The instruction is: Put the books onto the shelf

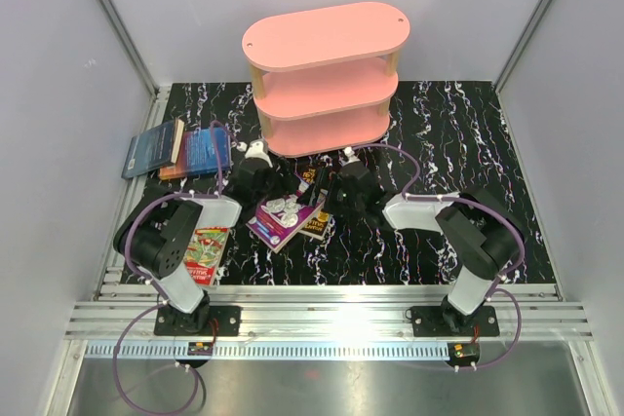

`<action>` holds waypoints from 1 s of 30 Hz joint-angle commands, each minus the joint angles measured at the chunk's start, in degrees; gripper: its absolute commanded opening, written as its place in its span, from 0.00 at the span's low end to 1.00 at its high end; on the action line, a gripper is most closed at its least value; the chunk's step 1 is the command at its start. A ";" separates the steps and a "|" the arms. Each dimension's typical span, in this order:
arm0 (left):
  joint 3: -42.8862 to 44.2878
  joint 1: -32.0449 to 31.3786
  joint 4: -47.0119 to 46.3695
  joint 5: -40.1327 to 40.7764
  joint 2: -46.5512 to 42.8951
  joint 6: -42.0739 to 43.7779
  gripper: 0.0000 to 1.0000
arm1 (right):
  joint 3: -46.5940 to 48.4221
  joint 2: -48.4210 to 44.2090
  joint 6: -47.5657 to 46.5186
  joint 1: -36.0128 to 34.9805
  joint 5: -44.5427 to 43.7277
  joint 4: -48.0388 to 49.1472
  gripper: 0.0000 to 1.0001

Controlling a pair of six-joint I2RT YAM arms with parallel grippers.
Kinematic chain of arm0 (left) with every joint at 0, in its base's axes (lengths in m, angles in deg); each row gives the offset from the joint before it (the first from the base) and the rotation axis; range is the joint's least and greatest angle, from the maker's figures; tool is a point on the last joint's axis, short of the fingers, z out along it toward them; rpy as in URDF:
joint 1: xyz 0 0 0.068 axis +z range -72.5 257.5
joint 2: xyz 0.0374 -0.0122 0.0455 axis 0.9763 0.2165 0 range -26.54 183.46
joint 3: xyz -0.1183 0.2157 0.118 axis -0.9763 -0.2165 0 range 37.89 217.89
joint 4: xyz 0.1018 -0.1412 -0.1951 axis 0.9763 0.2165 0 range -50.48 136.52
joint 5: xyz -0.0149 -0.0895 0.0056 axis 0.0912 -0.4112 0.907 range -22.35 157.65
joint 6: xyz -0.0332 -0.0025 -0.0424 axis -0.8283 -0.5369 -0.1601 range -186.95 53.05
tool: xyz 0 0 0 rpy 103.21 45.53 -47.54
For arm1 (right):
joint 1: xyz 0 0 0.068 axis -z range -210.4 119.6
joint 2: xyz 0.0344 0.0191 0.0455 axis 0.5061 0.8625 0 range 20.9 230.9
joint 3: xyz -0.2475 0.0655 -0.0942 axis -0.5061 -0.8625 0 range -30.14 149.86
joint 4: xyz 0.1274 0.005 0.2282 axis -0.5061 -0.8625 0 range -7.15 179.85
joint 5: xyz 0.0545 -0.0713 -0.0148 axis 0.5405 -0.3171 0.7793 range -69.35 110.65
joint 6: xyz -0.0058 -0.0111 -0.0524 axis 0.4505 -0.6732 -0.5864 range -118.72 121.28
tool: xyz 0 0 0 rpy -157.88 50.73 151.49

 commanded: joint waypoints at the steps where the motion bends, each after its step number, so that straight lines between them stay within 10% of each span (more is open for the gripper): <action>1: -0.42 -4.84 3.83 -5.30 2.73 -0.91 0.81 | -0.46 3.15 3.16 -0.17 -0.70 -1.10 1.00; 26: -1.64 -8.54 0.93 -9.07 7.05 -4.07 0.78 | -4.87 1.92 10.39 -3.95 -3.15 5.84 1.00; 30: -2.16 -9.25 -0.21 -9.60 7.13 -4.95 0.78 | -4.07 1.04 8.19 -3.86 -3.42 5.14 0.69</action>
